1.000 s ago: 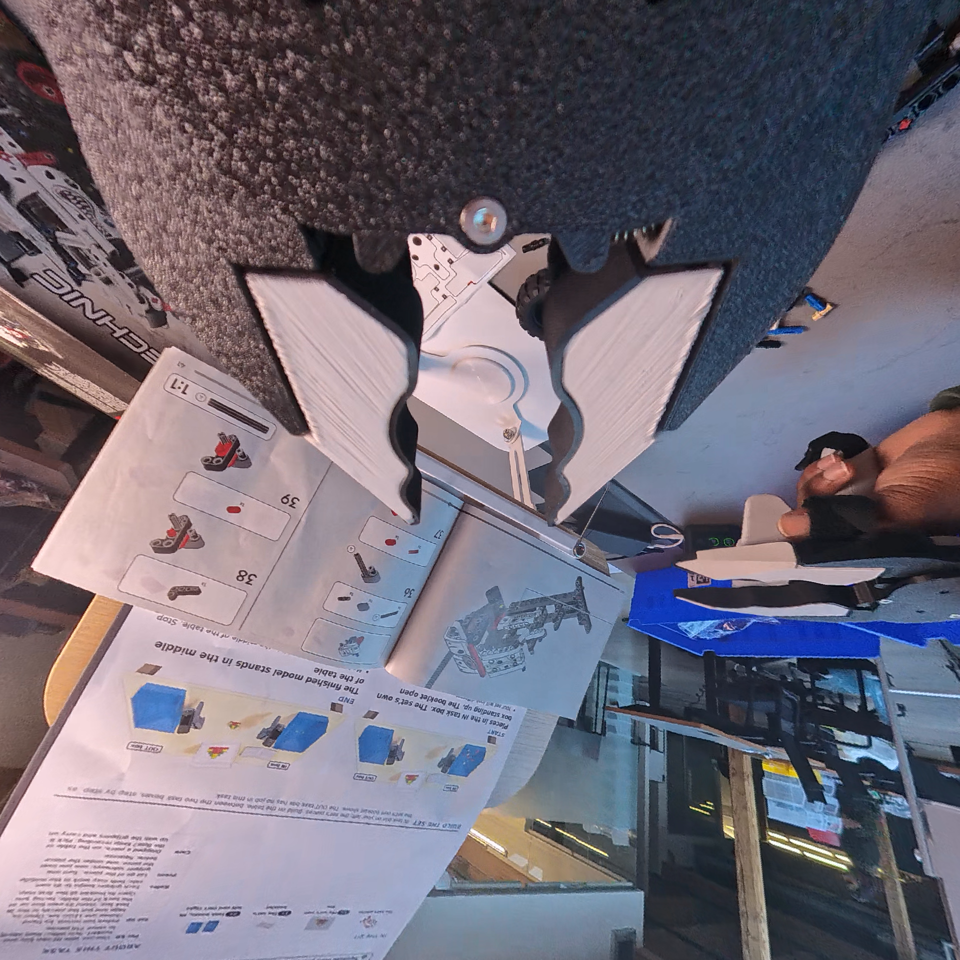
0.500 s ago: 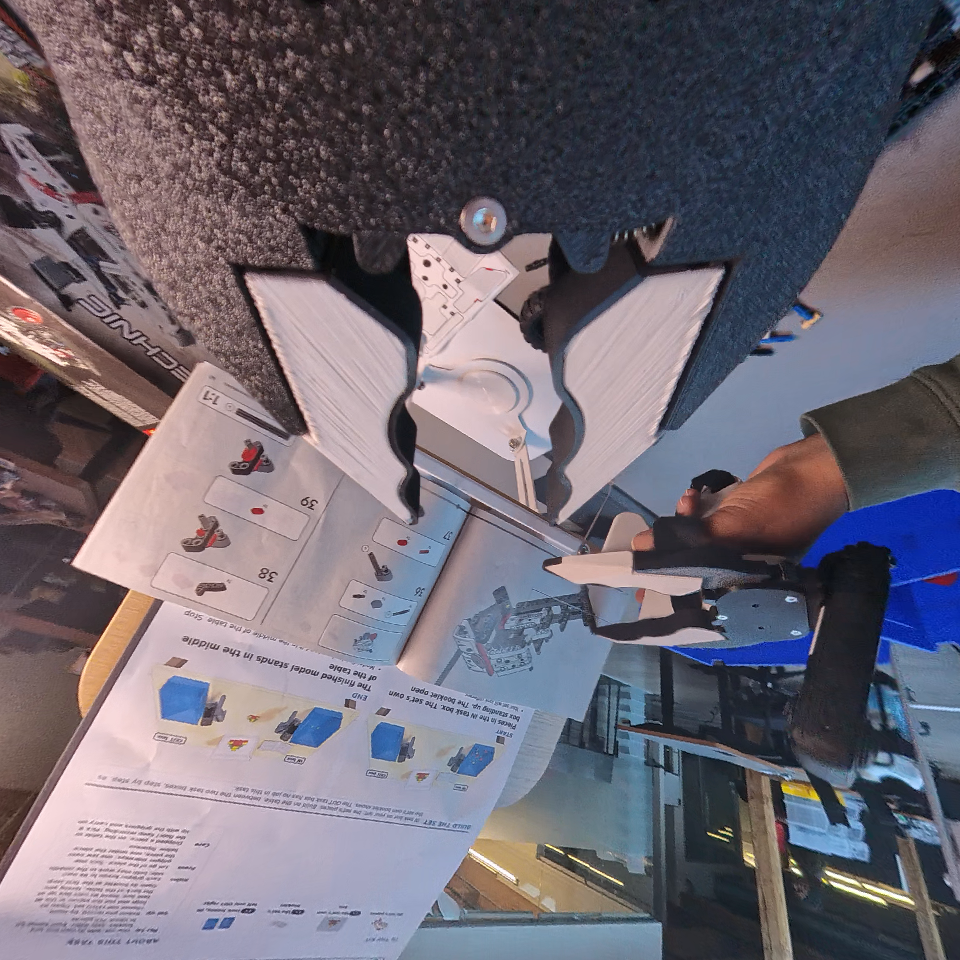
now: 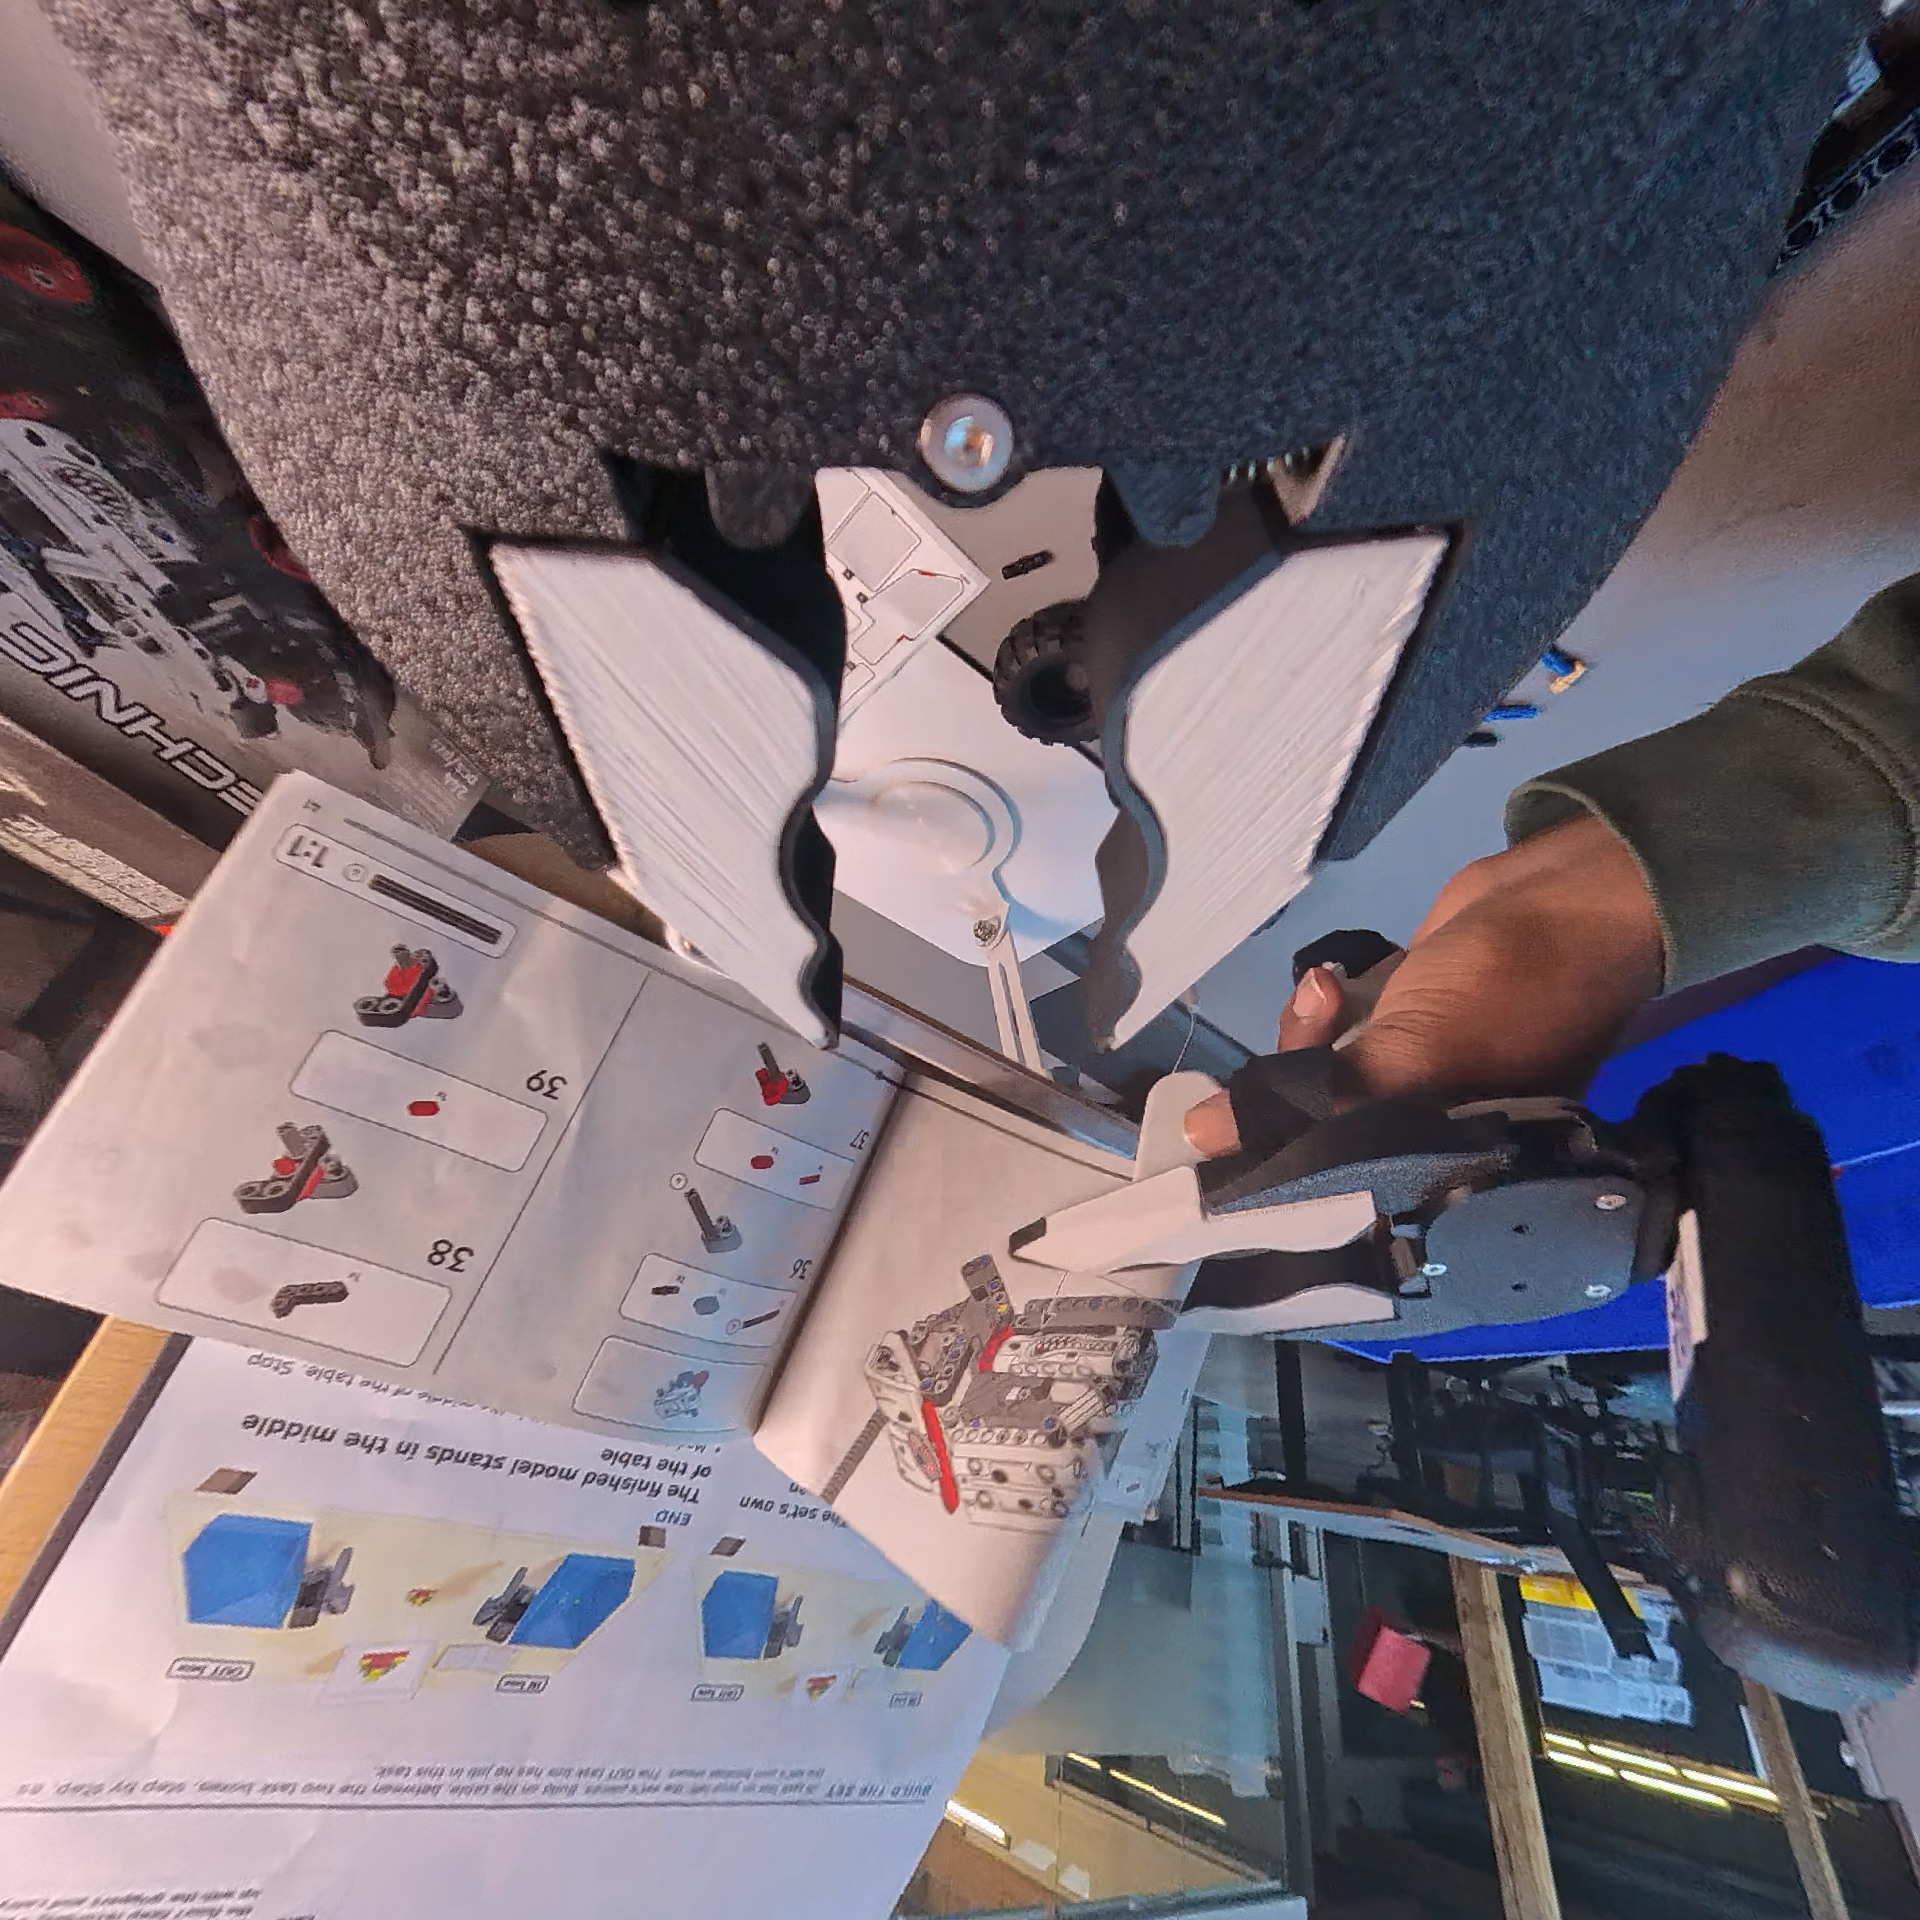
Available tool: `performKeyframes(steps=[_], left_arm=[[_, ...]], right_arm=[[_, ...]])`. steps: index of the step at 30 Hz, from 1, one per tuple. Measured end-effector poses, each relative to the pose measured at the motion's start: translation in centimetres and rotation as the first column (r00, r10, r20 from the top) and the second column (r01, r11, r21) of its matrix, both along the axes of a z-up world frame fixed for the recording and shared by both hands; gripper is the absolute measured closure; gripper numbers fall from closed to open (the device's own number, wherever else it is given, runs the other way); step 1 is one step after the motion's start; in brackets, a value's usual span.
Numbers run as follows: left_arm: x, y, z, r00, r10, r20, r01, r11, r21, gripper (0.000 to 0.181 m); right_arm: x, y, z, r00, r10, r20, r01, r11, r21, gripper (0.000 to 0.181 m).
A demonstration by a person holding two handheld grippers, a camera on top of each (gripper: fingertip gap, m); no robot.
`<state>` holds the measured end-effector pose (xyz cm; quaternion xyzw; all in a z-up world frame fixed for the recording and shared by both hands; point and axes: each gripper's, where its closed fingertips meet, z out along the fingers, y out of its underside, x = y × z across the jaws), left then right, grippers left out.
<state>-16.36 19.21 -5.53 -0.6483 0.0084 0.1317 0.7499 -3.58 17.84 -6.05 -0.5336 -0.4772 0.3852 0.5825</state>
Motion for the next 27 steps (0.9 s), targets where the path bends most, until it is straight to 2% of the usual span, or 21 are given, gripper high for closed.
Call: performKeyframes(steps=[3, 7, 10, 12, 13, 14, 16, 20, 23, 27], left_arm=[[2.5, 0.3, 0.5, 0.996, -0.089, -0.008, 0.089, 0.996, -0.006, 0.151], [6.9, 0.6, 0.9, 0.965, -0.253, -0.063, 0.252, 0.968, -0.015, 0.139], [9.6, 1.1, -0.1, 0.934, -0.336, -0.122, 0.330, 0.942, -0.066, 0.126], [10.7, 1.3, -0.9, 0.915, -0.375, -0.148, 0.361, 0.926, -0.114, 0.120], [11.0, 1.3, -1.3, 0.909, -0.386, -0.159, 0.367, 0.920, -0.134, 0.119], [11.2, 1.2, -1.6, 0.901, -0.399, -0.169, 0.377, 0.915, -0.145, 0.118], [11.1, 0.8, -1.6, 0.899, -0.401, -0.177, 0.378, 0.914, -0.149, 0.118], [8.6, 0.0, -1.4, 0.922, -0.356, -0.151, 0.334, 0.930, -0.155, 0.121], [6.4, 0.4, -2.2, 0.942, -0.324, -0.086, 0.302, 0.932, -0.201, 0.122], [4.1, 1.1, -3.2, 0.965, -0.261, -0.037, 0.243, 0.935, -0.259, 0.123]], right_arm=[[-1.2, -1.0, -0.3, 0.999, 0.051, 0.011, -0.050, 0.998, -0.039, 0.129], [-2.5, -1.4, 2.1, 0.994, 0.097, -0.045, -0.102, 0.989, -0.112, 0.117], [-3.3, 0.7, 4.4, 0.996, 0.059, -0.060, -0.069, 0.982, -0.176, 0.111], [-4.2, 2.7, 4.2, 0.999, 0.045, 0.008, -0.042, 0.972, -0.232, 0.111], [-4.6, 3.6, 3.6, 0.997, 0.043, 0.061, -0.027, 0.971, -0.238, 0.114], [-4.9, 4.7, 2.9, 0.994, 0.030, 0.105, -0.006, 0.975, -0.221, 0.127], [-4.5, 7.1, 2.3, 0.991, -0.039, 0.127, 0.060, 0.983, -0.172, 0.155], [-3.0, 9.9, 2.3, 0.994, -0.081, 0.077, 0.093, 0.980, -0.175, 0.175], [-1.9, 11.9, 2.4, 0.991, -0.121, 0.062, 0.130, 0.979, -0.160, 0.171], [1.6, 16.3, 3.2, 0.934, -0.357, 0.031, 0.358, 0.927, -0.115, 0.153]])
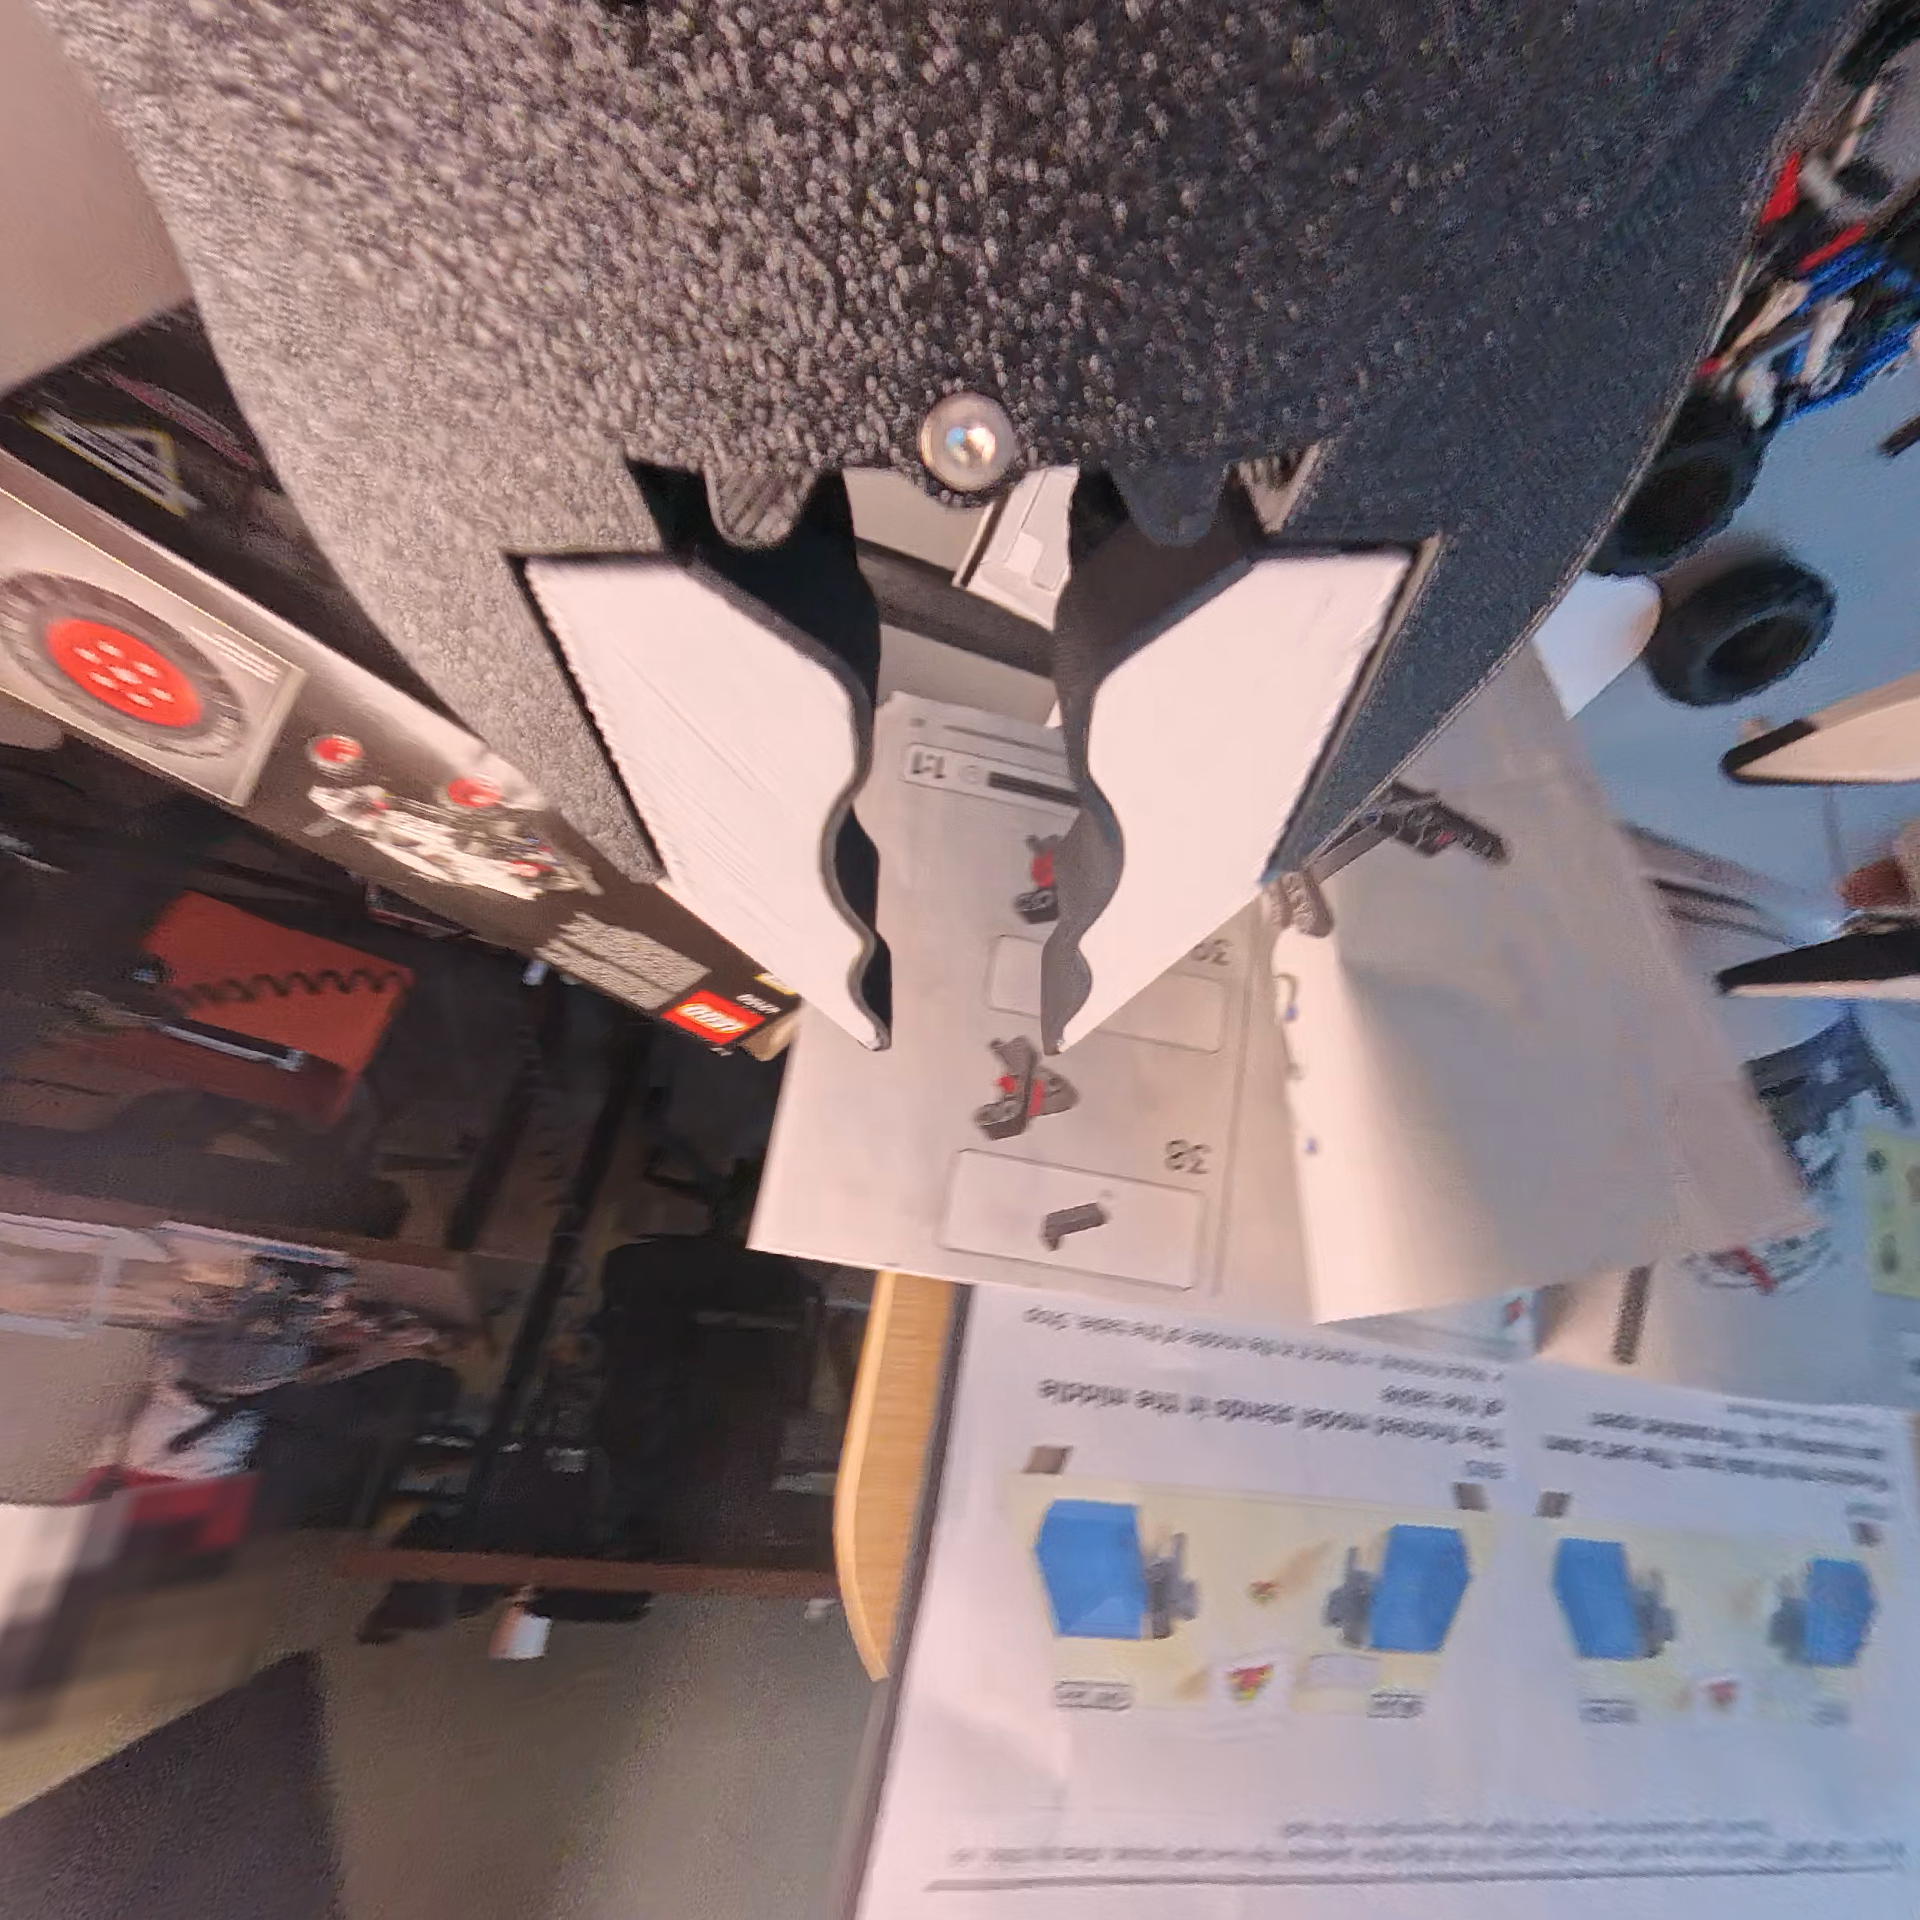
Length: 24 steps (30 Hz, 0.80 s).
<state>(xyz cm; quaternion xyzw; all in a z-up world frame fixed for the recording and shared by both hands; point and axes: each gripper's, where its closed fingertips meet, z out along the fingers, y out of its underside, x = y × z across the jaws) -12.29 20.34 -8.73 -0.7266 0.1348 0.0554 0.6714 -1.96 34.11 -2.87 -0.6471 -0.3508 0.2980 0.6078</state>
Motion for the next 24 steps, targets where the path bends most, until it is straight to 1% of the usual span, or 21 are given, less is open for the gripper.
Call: performKeyframes(steps=[1, 2, 3, 4, 6, 8, 10, 11, 12, 13, 14, 17, 19, 21, 22, 24], left_arm=[[0.0, 0.0, 0.2, 1.000, -0.003, -0.001, 0.003, 1.000, 0.009, 0.125], [0.1, -0.1, 0.4, 1.000, -0.008, -0.004, 0.008, 1.000, 0.019, 0.126], [0.2, 0.0, 0.6, 1.000, -0.009, -0.010, 0.010, 1.000, 0.029, 0.128], [0.5, 0.1, 0.9, 1.000, -0.013, -0.017, 0.014, 0.999, 0.039, 0.131], [1.5, 0.6, 1.3, 0.999, -0.036, -0.040, 0.038, 0.998, 0.041, 0.133], [2.0, 1.2, 1.5, 0.998, -0.022, -0.065, 0.024, 0.999, 0.029, 0.133], [2.1, 1.8, 1.4, 0.998, -0.016, -0.068, 0.017, 1.000, 0.014, 0.133], [1.9, 2.2, 1.2, 0.998, -0.005, -0.063, 0.005, 1.000, 0.001, 0.133], [1.8, 2.4, 0.9, 0.998, 0.003, -0.058, -0.003, 1.000, -0.013, 0.133], [1.8, 2.7, 0.7, 0.999, 0.000, -0.050, -0.001, 1.000, -0.028, 0.133], [1.9, 3.0, 0.6, 0.999, -0.009, -0.042, 0.007, 0.999, -0.036, 0.133], [2.5, 3.5, 0.3, 0.998, -0.042, -0.056, 0.039, 0.998, -0.054, 0.133], [2.6, 3.3, 0.1, 0.997, -0.046, -0.068, 0.041, 0.997, -0.070, 0.131], [2.0, 2.5, 0.6, 0.997, -0.022, -0.071, 0.019, 0.999, -0.042, 0.131], [1.3, 1.9, 1.0, 0.998, 0.006, -0.065, -0.007, 1.000, -0.019, 0.131], [-0.8, 0.4, 2.1, 0.994, 0.101, -0.042, -0.099, 0.993, 0.058, 0.131]], right_arm=[[1.2, 0.5, 0.9, 0.998, -0.052, -0.042, 0.053, 0.998, 0.023, 0.152], [2.1, 0.1, 2.3, 0.992, -0.067, -0.106, 0.074, 0.995, 0.065, 0.152], [2.7, -1.0, 3.9, 0.984, -0.052, -0.169, 0.072, 0.991, 0.116, 0.153], [3.0, -2.6, 5.3, 0.976, -0.013, -0.218, 0.052, 0.984, 0.171, 0.155], [2.9, -6.1, 7.3, 0.959, 0.084, -0.270, -0.012, 0.966, 0.258, 0.156], [2.9, -9.2, 8.6, 0.944, 0.146, -0.296, -0.038, 0.938, 0.345, 0.156], [2.6, -11.4, 8.9, 0.944, 0.174, -0.279, -0.039, 0.902, 0.431, 0.158], [2.1, -12.2, 8.4, 0.951, 0.193, -0.242, -0.063, 0.887, 0.458, 0.161], [1.0, -12.8, 7.3, 0.958, 0.220, -0.186, -0.111, 0.878, 0.465, 0.165], [-0.4, -13.2, 5.7, 0.959, 0.260, -0.113, -0.185, 0.876, 0.446, 0.170], [-1.8, -13.3, 3.7, 0.954, 0.299, -0.035, -0.260, 0.876, 0.406, 0.172], [-5.0, -11.5, -2.1, 0.945, 0.295, 0.144, -0.324, 0.907, 0.268, 0.170], [-6.0, -9.7, -4.1, 0.948, 0.254, 0.193, -0.293, 0.933, 0.209, 0.168], [-5.9, -7.2, -5.1, 0.960, 0.166, 0.226, -0.208, 0.961, 0.180, 0.165], [-5.6, -6.0, -5.3, 0.964, 0.119, 0.239, -0.164, 0.970, 0.179, 0.164], [-4.8, -4.4, -5.4, 0.966, 0.057, 0.254, -0.106, 0.977, 0.184, 0.164]])
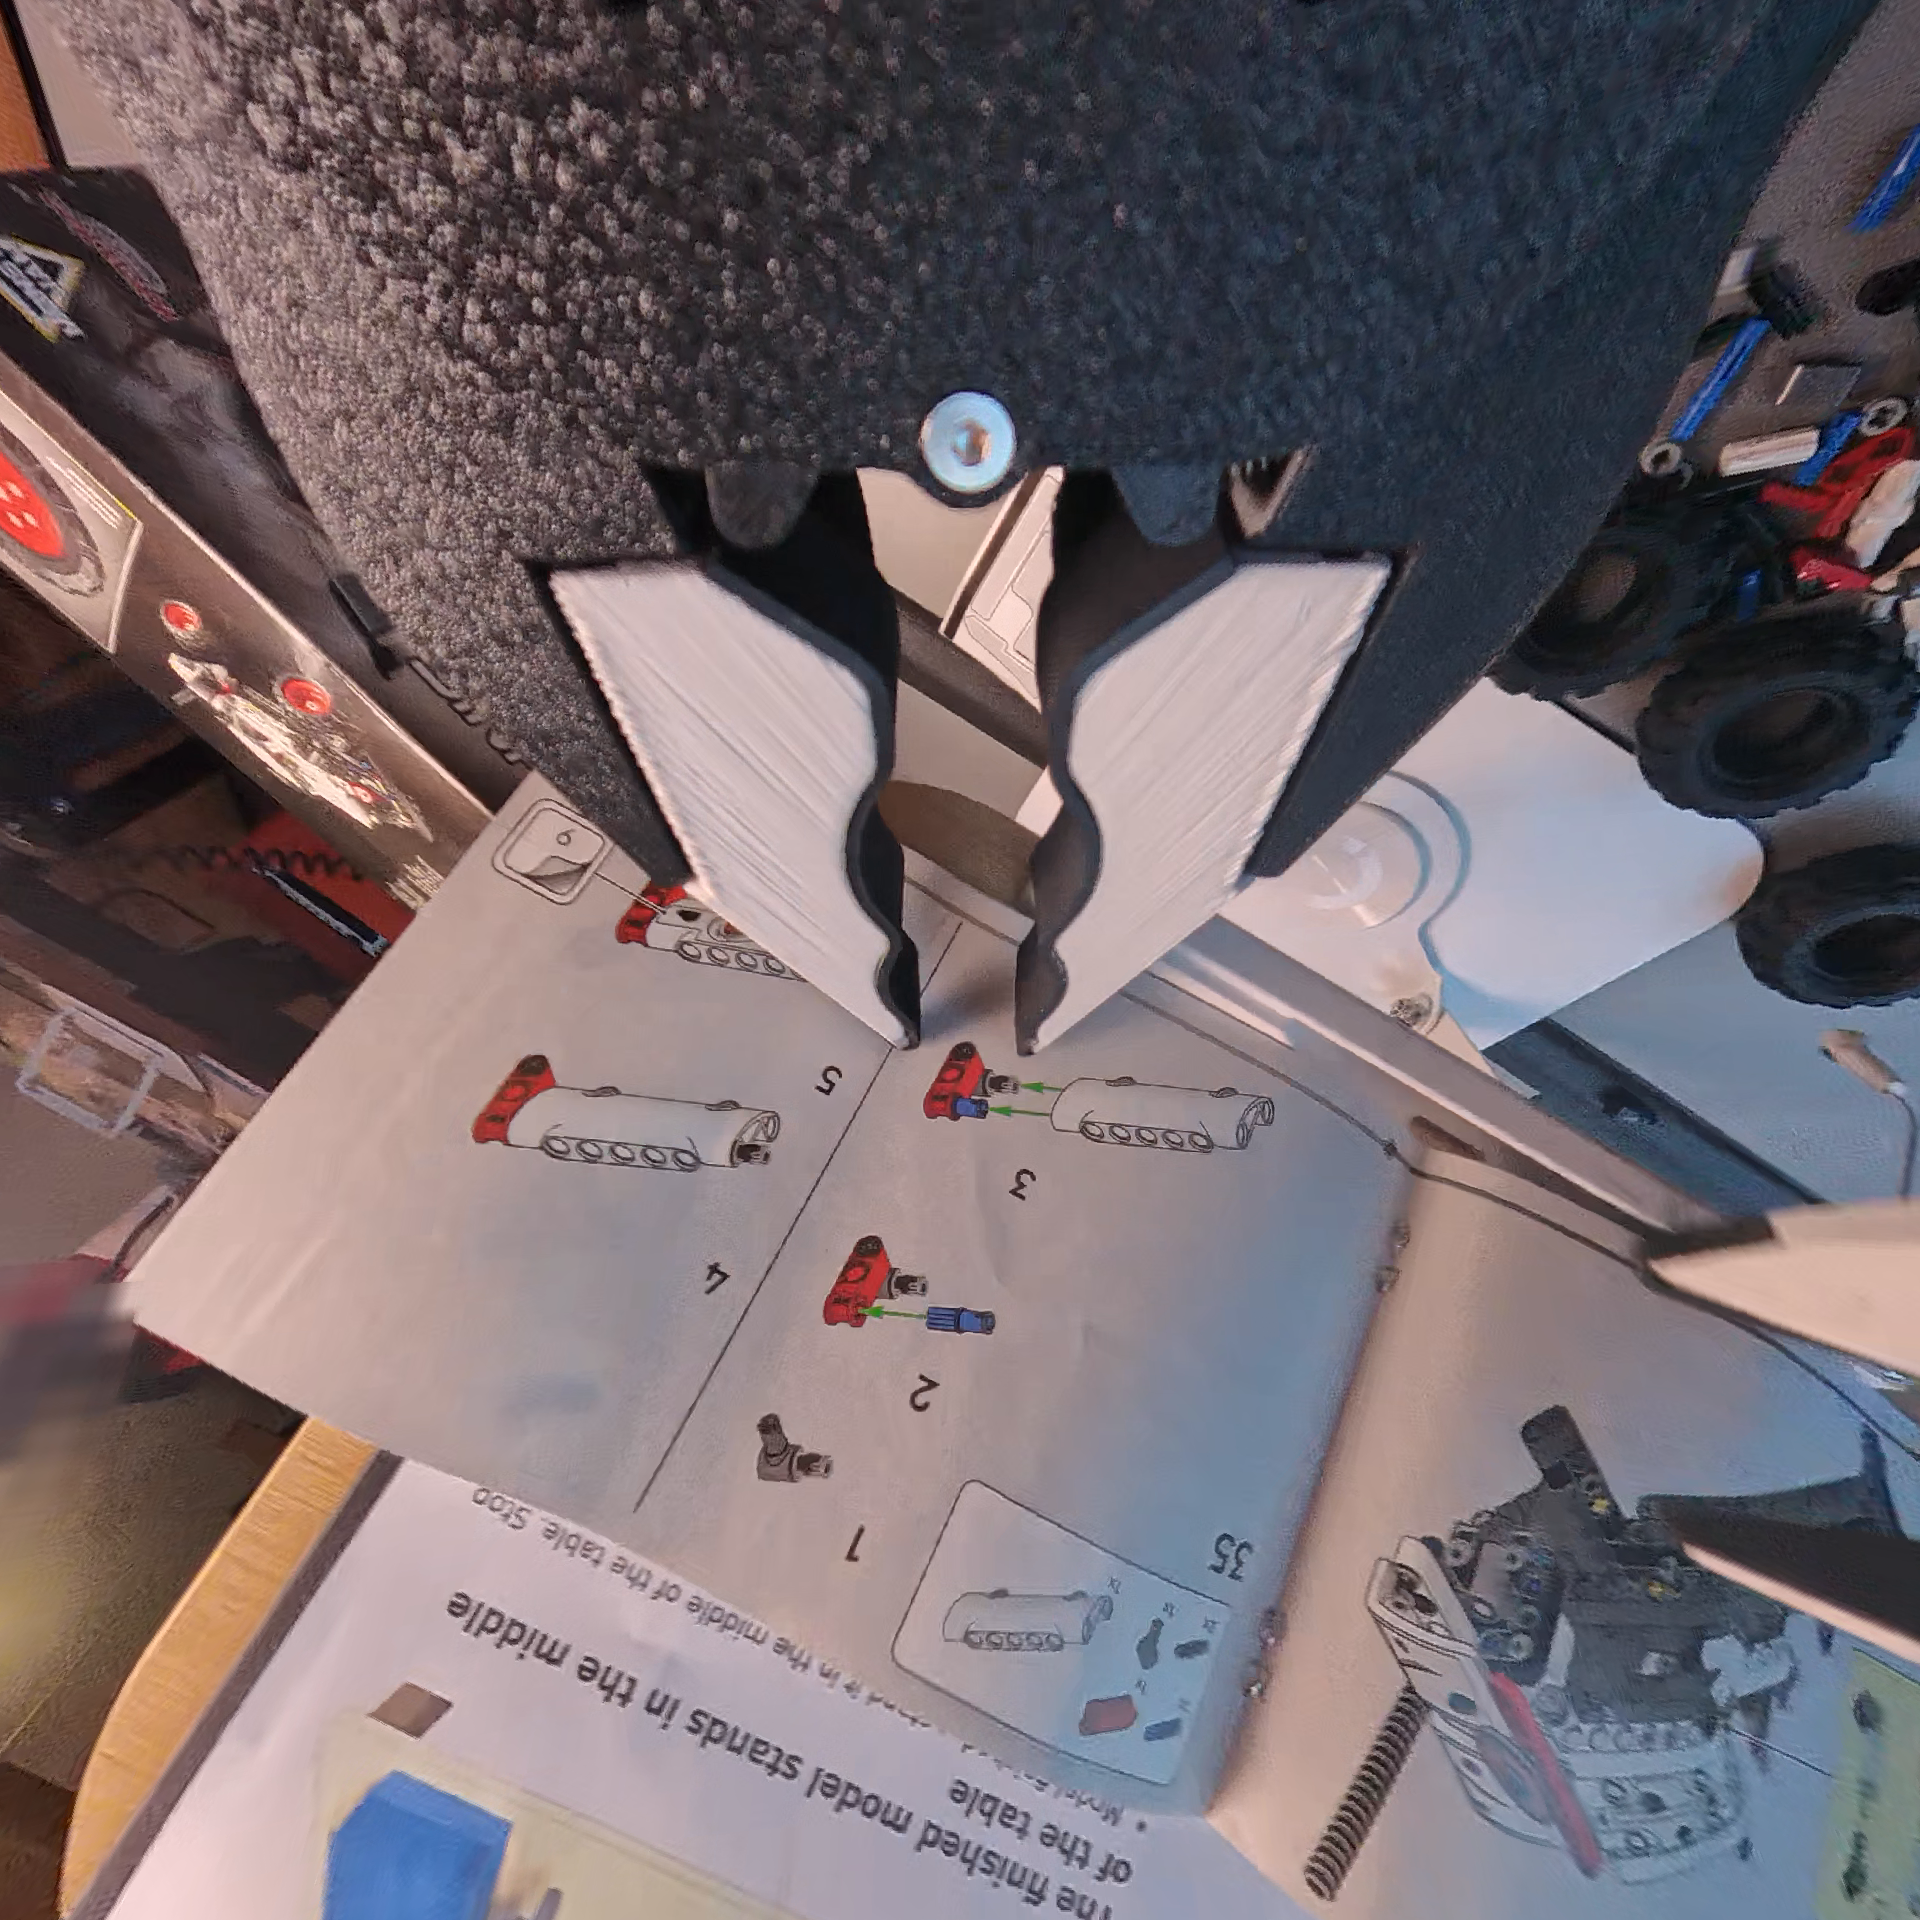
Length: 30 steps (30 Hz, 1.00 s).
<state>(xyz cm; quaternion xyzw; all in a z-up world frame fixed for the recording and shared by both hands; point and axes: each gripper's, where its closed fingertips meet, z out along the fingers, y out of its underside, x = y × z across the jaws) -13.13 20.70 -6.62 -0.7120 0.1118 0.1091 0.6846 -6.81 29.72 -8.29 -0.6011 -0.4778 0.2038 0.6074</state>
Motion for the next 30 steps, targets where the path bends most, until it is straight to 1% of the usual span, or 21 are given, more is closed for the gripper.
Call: performKeyframes(steps=[1, 2, 4, 5, 7, 9, 11, 16, 19, 21, 23, 25, 27, 30], left_arm=[[-1.6, -0.8, 0.5, 0.998, 0.066, 0.014, -0.066, 0.997, 0.043, 0.129], [-3.3, -1.6, 0.8, 0.992, 0.125, 0.032, -0.127, 0.989, 0.077, 0.123], [-6.1, -2.8, 0.8, 0.977, 0.195, 0.087, -0.204, 0.973, 0.104, 0.112], [-7.2, -3.1, 0.4, 0.971, 0.212, 0.112, -0.223, 0.970, 0.093, 0.106], [-8.9, -3.1, -0.9, 0.962, 0.245, 0.124, -0.252, 0.967, 0.042, 0.102], [-9.9, -2.9, -1.8, 0.961, 0.260, 0.096, -0.264, 0.964, 0.032, 0.104], [-10.3, -3.0, -1.9, 0.958, 0.283, 0.047, -0.285, 0.957, 0.046, 0.110], [-11.5, -3.3, -2.1, 0.942, 0.334, -0.011, -0.333, 0.941, 0.064, 0.123], [-11.5, -3.6, -2.1, 0.939, 0.344, -0.024, -0.343, 0.938, 0.050, 0.126], [-11.1, -3.8, -1.7, 0.946, 0.324, -0.005, -0.323, 0.945, 0.051, 0.127], [-9.4, -4.3, -0.2, 0.968, 0.253, -0.006, -0.250, 0.961, 0.115, 0.135], [-7.7, -4.7, 1.1, 0.980, 0.196, -0.021, -0.190, 0.970, 0.153, 0.148], [-6.8, -4.7, 2.2, 0.985, 0.171, -0.002, -0.169, 0.971, 0.171, 0.159], [-6.6, -3.5, 2.3, 0.985, 0.163, 0.054, -0.169, 0.976, 0.141, 0.168]], right_arm=[[0.3, 0.3, 0.0, 1.000, -0.010, -0.005, 0.010, 1.000, -0.001, 0.165], [0.5, 0.6, 0.1, 1.000, -0.026, -0.011, 0.026, 1.000, 0.001, 0.164], [1.0, 1.0, 0.2, 0.998, -0.055, -0.024, 0.055, 0.998, 0.022, 0.160], [1.2, 1.2, 0.4, 0.997, -0.073, -0.035, 0.074, 0.996, 0.041, 0.155], [1.4, 1.2, 0.4, 0.997, -0.072, -0.033, 0.074, 0.996, 0.045, 0.151], [1.3, 1.2, 0.2, 0.997, -0.063, -0.034, 0.064, 0.998, 0.023, 0.150], [1.2, 1.4, 0.2, 0.998, -0.066, -0.020, 0.067, 0.997, 0.031, 0.150], [0.9, 1.8, 0.4, 0.996, -0.088, 0.012, 0.086, 0.989, 0.118, 0.152], [1.1, 1.5, 0.5, 0.997, -0.078, 0.010, 0.076, 0.993, 0.091, 0.151], [1.5, 1.1, 0.8, 0.998, -0.070, -0.008, 0.070, 0.996, 0.054, 0.147], [2.2, -0.1, 1.7, 0.998, -0.045, -0.051, 0.047, 0.998, 0.035, 0.147], [3.2, -2.3, 3.1, 0.993, -0.004, -0.117, 0.006, 1.000, 0.018, 0.148], [4.3, -5.4, 4.1, 0.980, 0.060, -0.188, -0.065, 0.998, -0.018, 0.152], [6.4, -10.2, 4.7, 0.959, 0.138, -0.246, -0.152, 0.987, -0.041, 0.153]])
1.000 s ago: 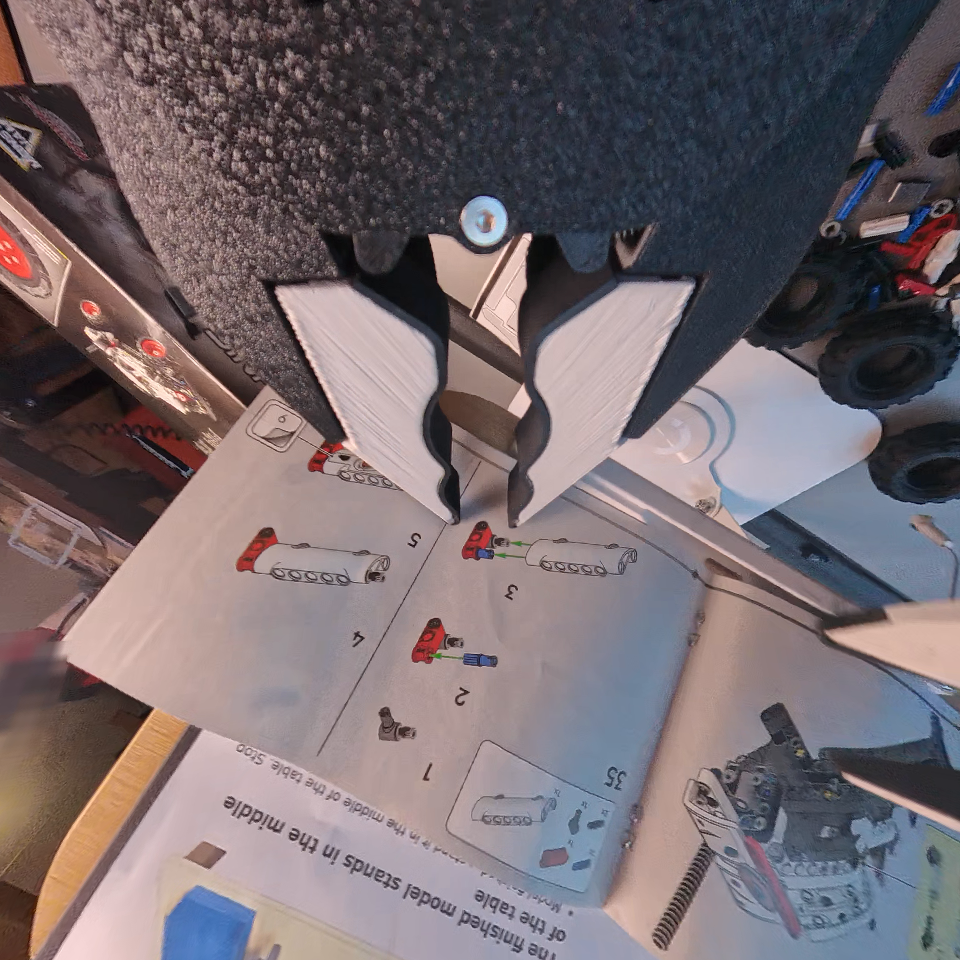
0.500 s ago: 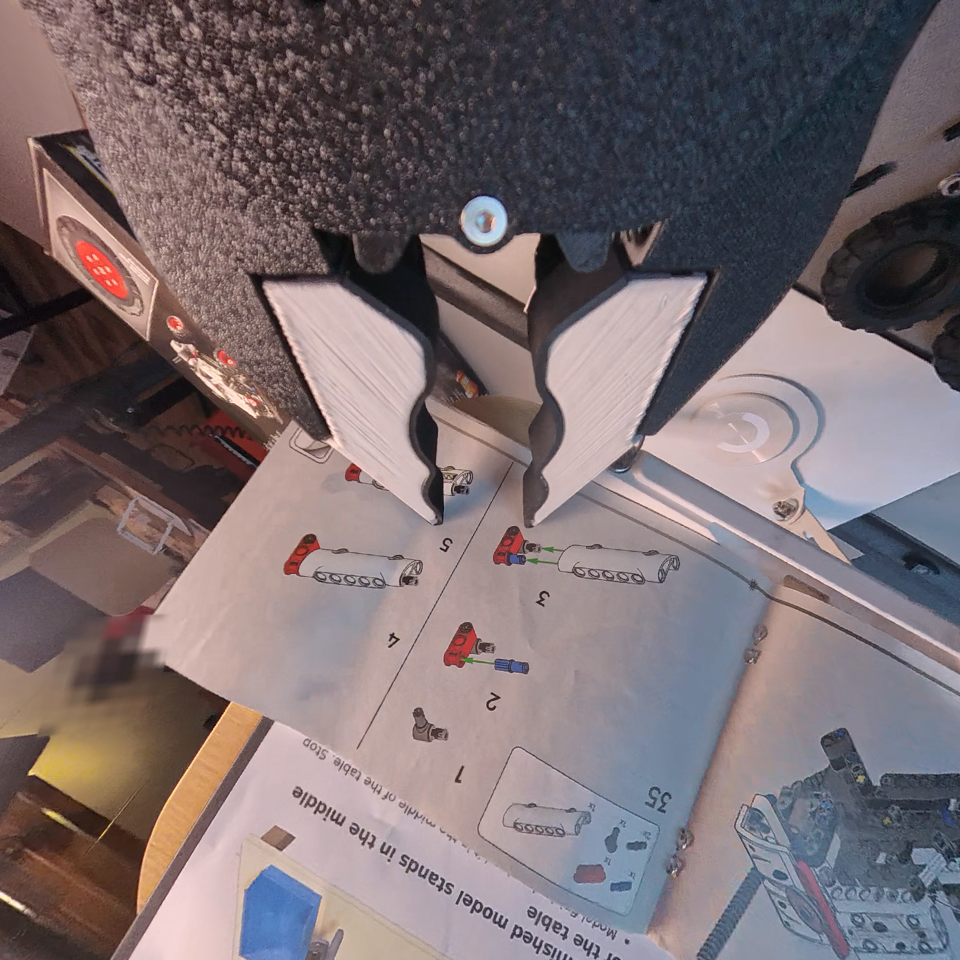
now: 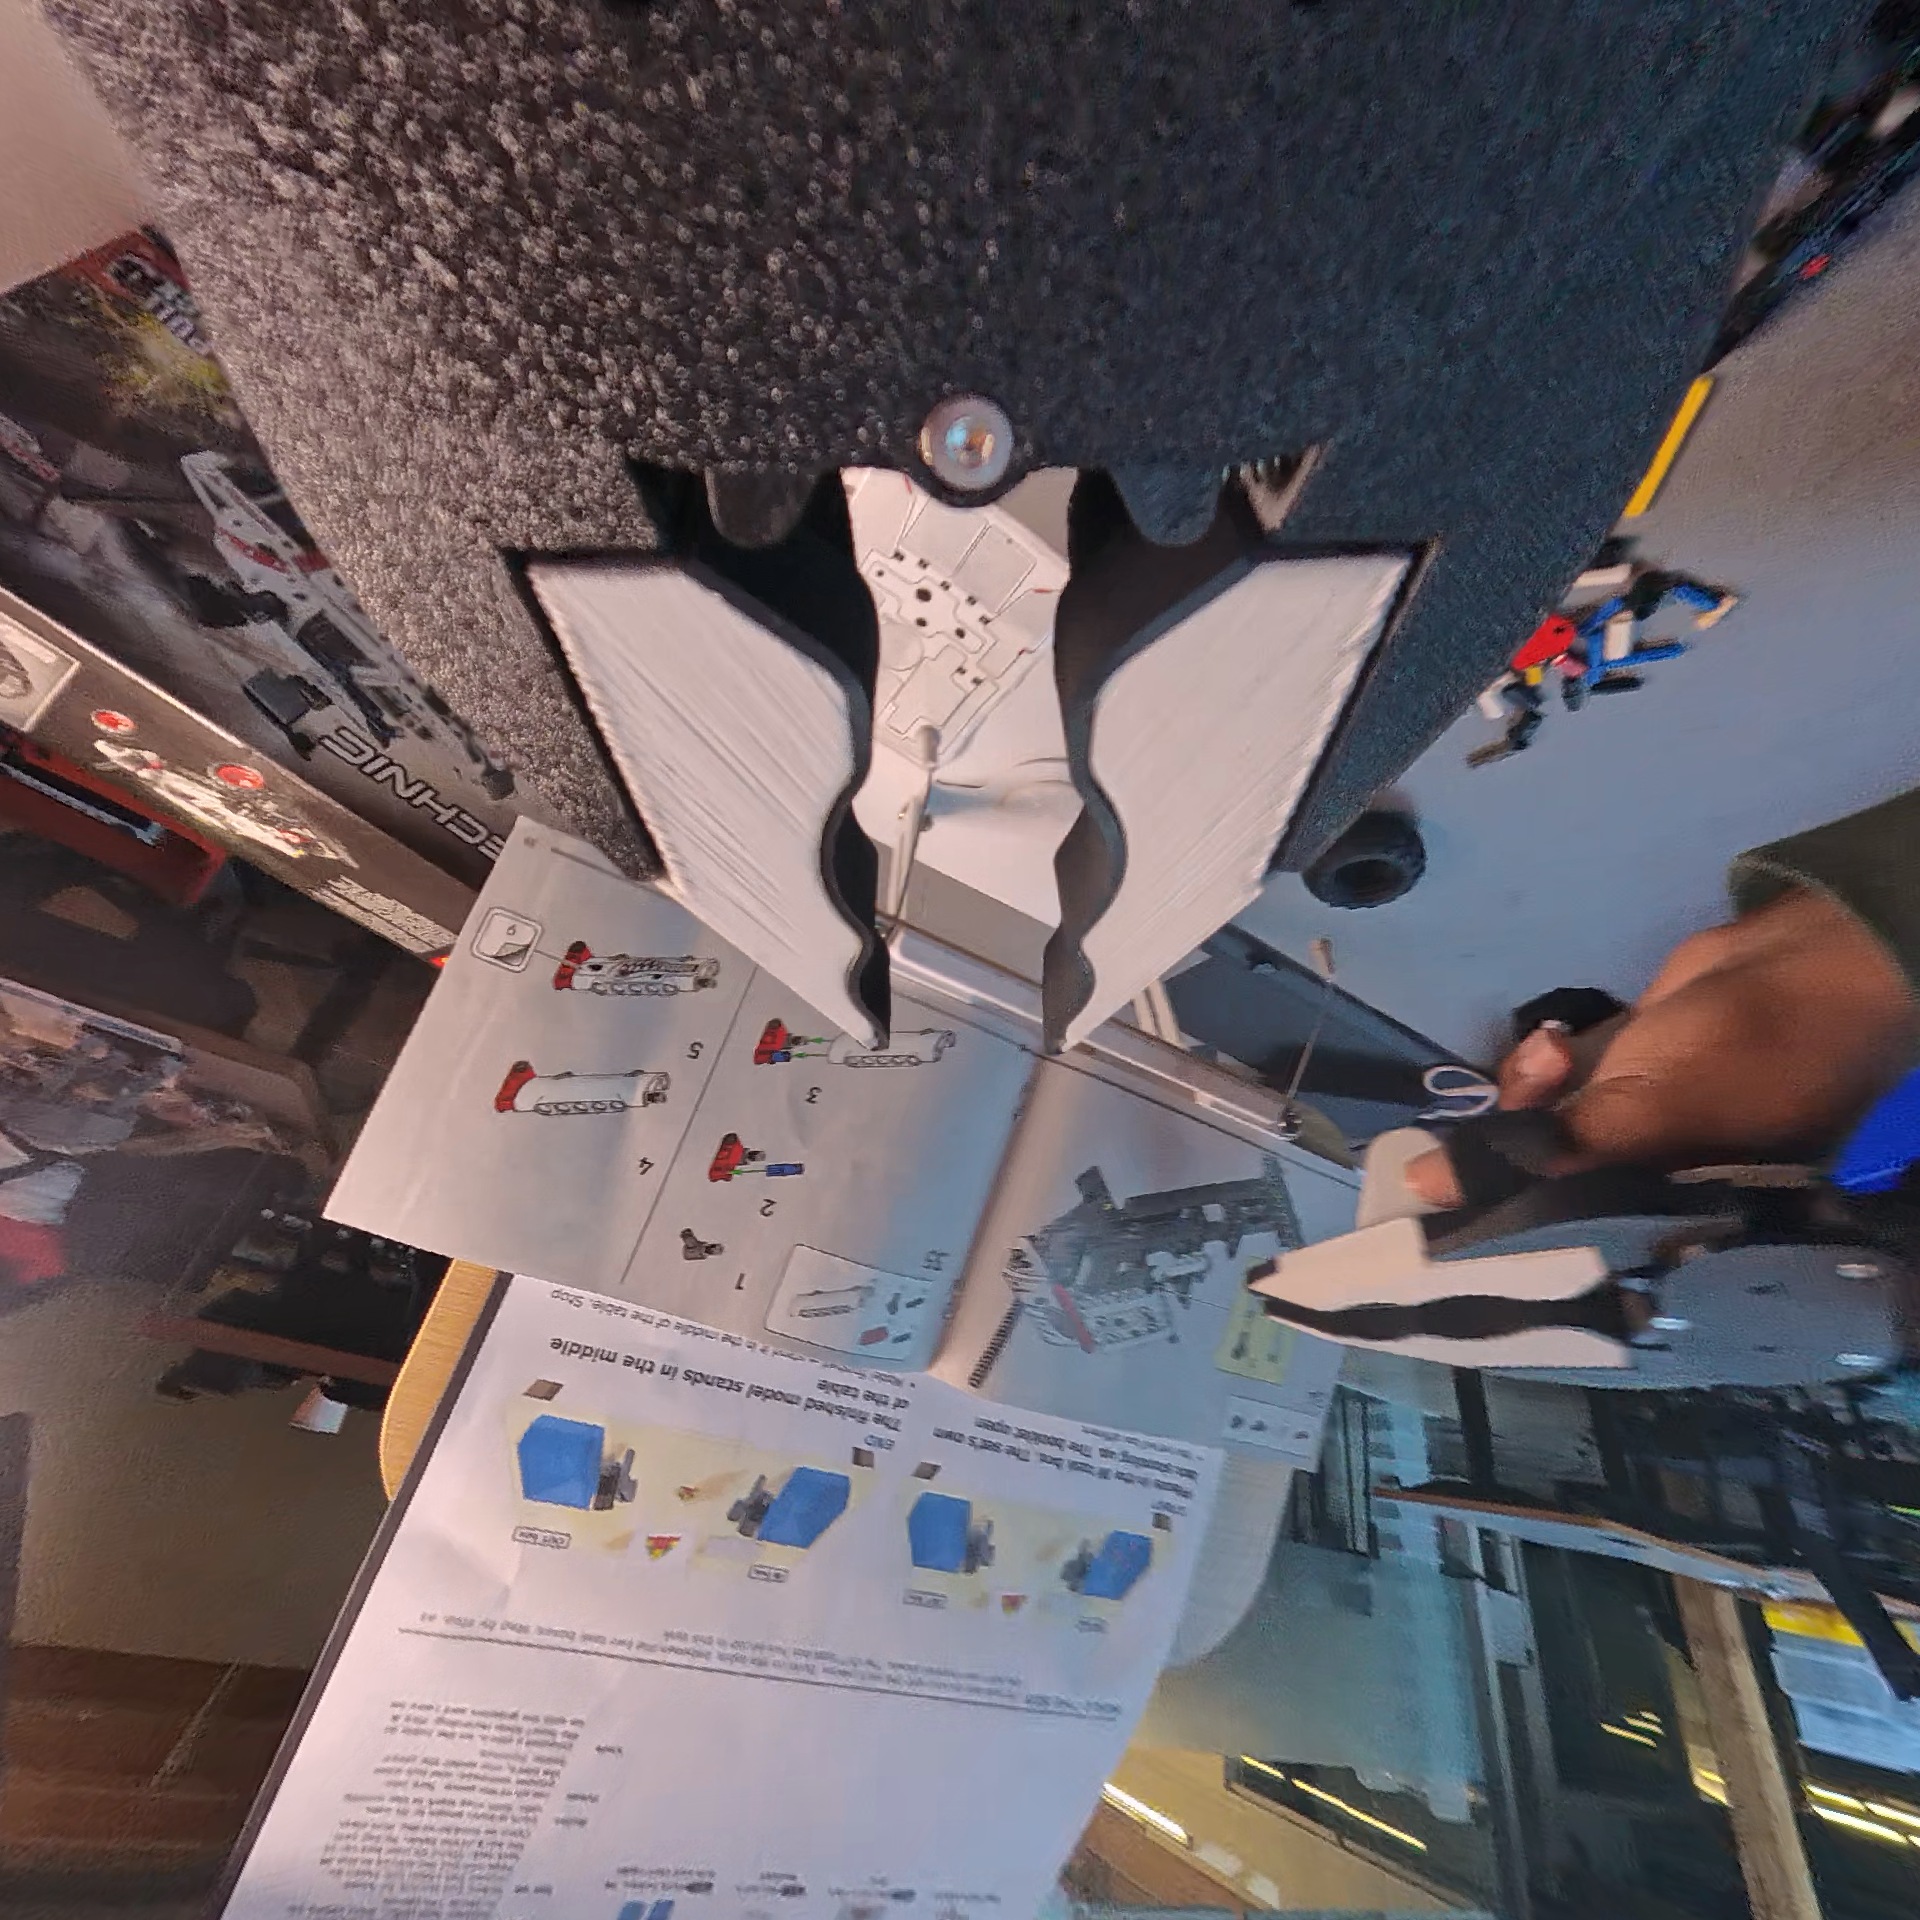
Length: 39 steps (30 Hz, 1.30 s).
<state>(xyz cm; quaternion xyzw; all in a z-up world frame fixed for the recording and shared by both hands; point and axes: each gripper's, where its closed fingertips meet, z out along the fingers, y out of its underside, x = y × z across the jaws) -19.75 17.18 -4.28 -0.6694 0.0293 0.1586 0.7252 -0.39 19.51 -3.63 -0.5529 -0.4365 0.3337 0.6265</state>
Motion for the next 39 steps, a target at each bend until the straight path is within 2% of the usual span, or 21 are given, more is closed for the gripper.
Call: performKeyframes(steps=[5, 11, 18, 27, 29, 31, 33, 34, 36, 37, 39], left_arm=[[-0.7, 2.2, -1.6, 0.996, 0.016, 0.086, -0.011, 0.998, -0.057, 0.181], [-0.5, 3.0, -2.0, 0.996, 0.029, 0.085, -0.025, 0.998, -0.051, 0.181], [-1.2, 3.0, -2.2, 0.996, 0.045, 0.079, -0.041, 0.998, -0.051, 0.181], [-1.1, 2.5, -2.0, 0.998, 0.026, 0.062, -0.023, 0.999, -0.046, 0.180], [0.0, 1.5, -1.5, 0.998, -0.021, 0.063, 0.024, 0.999, -0.041, 0.175], [2.4, 0.1, -1.2, 0.987, -0.143, 0.067, 0.146, 0.988, -0.042, 0.167], [6.0, -1.6, -2.3, 0.945, -0.315, 0.084, 0.323, 0.940, -0.110, 0.159], [8.2, -2.7, -3.4, 0.906, -0.410, 0.107, 0.422, 0.892, -0.163, 0.152], [12.7, -5.7, -6.2, 0.790, -0.583, 0.190, 0.613, 0.744, -0.264, 0.142], [14.7, -7.4, -7.6, 0.728, -0.643, 0.238, 0.685, 0.665, -0.299, 0.135], [18.0, -10.9, -10.7, 0.621, -0.719, 0.313, 0.777, 0.511, -0.367, 0.134]], right_arm=[[4.1, -5.4, -1.7, 0.999, 0.043, 0.002, -0.043, 0.999, 0.008, 0.154], [7.3, -8.5, -5.5, 0.999, 0.047, -0.017, -0.048, 0.998, -0.033, 0.158], [7.8, -9.0, -8.0, 0.999, 0.048, -0.003, -0.048, 0.996, -0.077, 0.159], [8.0, -9.2, -8.8, 0.999, 0.039, 0.015, -0.038, 0.997, -0.071, 0.160], [8.4, -9.2, -8.8, 0.999, 0.025, 0.025, -0.024, 0.998, -0.053, 0.159], [8.9, -9.3, -8.8, 0.999, 0.012, 0.045, -0.010, 1.000, -0.028, 0.159], [9.4, -9.4, -9.3, 0.996, 0.004, 0.086, -0.003, 1.000, -0.013, 0.157], [9.6, -9.6, -9.7, 0.995, 0.004, 0.104, -0.003, 1.000, -0.008, 0.156], [9.9, -10.5, -10.6, 0.988, 0.043, 0.146, -0.043, 0.999, -0.005, 0.156], [9.9, -11.1, -11.2, 0.983, 0.065, 0.171, -0.065, 0.998, -0.005, 0.156], [9.9, -12.6, -12.0, 0.971, 0.105, 0.215, -0.111, 0.994, 0.012, 0.157]])
